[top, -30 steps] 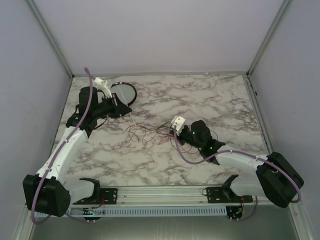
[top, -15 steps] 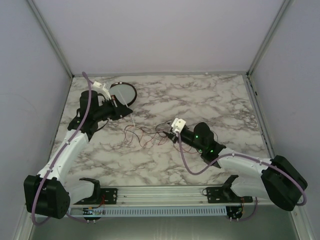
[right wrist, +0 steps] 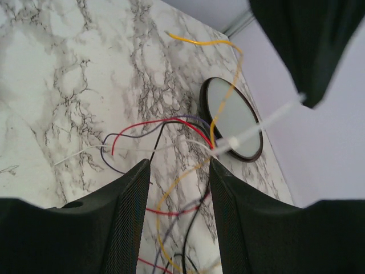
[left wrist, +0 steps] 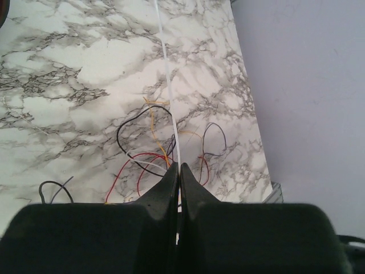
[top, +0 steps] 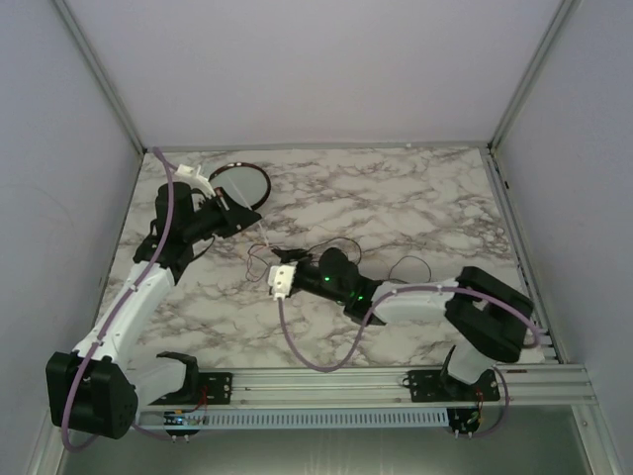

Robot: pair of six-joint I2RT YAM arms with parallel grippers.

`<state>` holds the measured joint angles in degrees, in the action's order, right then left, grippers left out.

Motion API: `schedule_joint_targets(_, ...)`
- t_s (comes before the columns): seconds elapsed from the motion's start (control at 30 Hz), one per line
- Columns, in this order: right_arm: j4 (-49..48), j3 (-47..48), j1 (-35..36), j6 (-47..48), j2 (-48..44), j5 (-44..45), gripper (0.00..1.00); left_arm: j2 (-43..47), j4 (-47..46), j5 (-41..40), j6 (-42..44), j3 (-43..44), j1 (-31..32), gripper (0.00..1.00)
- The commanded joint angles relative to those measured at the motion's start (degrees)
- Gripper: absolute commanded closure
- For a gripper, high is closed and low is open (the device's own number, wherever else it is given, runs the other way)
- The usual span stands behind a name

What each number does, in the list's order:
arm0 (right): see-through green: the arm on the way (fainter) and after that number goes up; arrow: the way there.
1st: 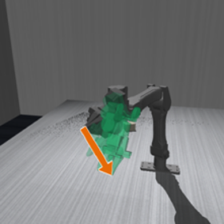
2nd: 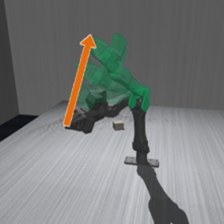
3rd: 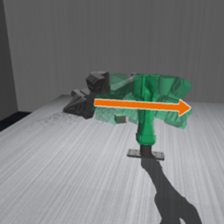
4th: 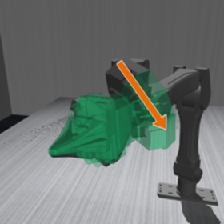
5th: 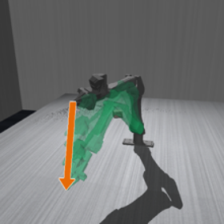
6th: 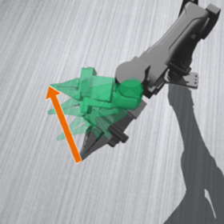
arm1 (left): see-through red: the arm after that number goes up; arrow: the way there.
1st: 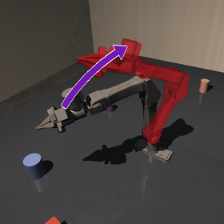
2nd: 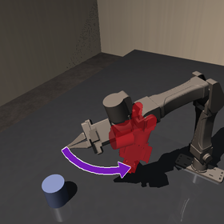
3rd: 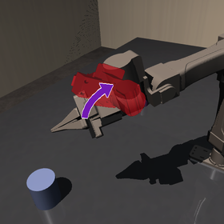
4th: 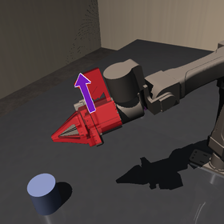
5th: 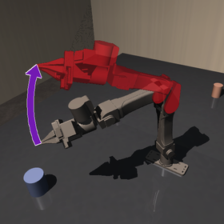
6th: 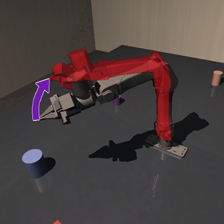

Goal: Zip-tie the wires
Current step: Adjust the cable at the center of the board.

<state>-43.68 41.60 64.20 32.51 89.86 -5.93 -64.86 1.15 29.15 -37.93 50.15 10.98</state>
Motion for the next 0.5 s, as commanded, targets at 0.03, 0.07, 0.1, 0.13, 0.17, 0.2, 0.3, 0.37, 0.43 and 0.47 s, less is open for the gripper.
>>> schedule_joint_targets(0.03, -3.83, 7.11, 1.96, 5.21, 5.76, 1.9, 0.54, 2.3, -3.32, -1.47, -3.42, -0.41, -0.09, 1.0)
schedule_joint_targets(0.07, -4.35, 7.69, 1.95, 5.12, 6.51, 2.1, 0.54, 2.45, -3.31, -1.82, -3.65, -0.57, -0.02, 1.0)
schedule_joint_targets(0.1, -4.73, 8.23, 1.97, 4.96, 7.06, 2.33, 0.54, 2.6, -3.43, -2.08, -3.96, -0.77, 0.1, 1.0)
schedule_joint_targets(0.13, -5.17, 8.69, 1.98, 4.68, 7.63, 2.58, 0.54, 2.76, -3.57, -2.31, -4.2, -1.02, 0.21, 1.0)
schedule_joint_targets(0.17, -5.53, 9.32, 1.98, 4.4, 8.29, 3.09, 0.54, 2.95, -3.81, -2.52, -4.5, -1.35, 0.3, 1.0)
schedule_joint_targets(0.2, -5.73, 10.14, 1.98, 4.2, 8.93, 3.3, 0.54, 3.15, -4.12, -2.83, -4.78, -1.74, 0.43, 1.0)
schedule_joint_targets(0.3, -6.72, 11.19, 1.98, 3.21, 10.16, 3.56, 0.54, 3.3, -5.27, -2.9, -5.75, -2.83, 0.85, 1.0)
schedule_joint_targets(0.37, -7.45, 11.48, 1.98, 2.43, 10.51, 3.54, 0.54, 3.33, -5.75, -3.12, -6.04, -3.27, 0.99, 1.0)
schedule_joint_targets(0.43, -8.74, 11.49, 2.06, 2.01, 11.06, 4.3, 0.54, 3.35, -6.4, -3.39, -6.5, -3.47, 1.11, 1.0)
schedule_joint_targets(0.47, -9.77, 11.52, 2.06, 1.91, 11.44, 5.24, 0.54, 3.43, -6.71, -3.54, -6.81, -3.51, 1.18, 1.0)
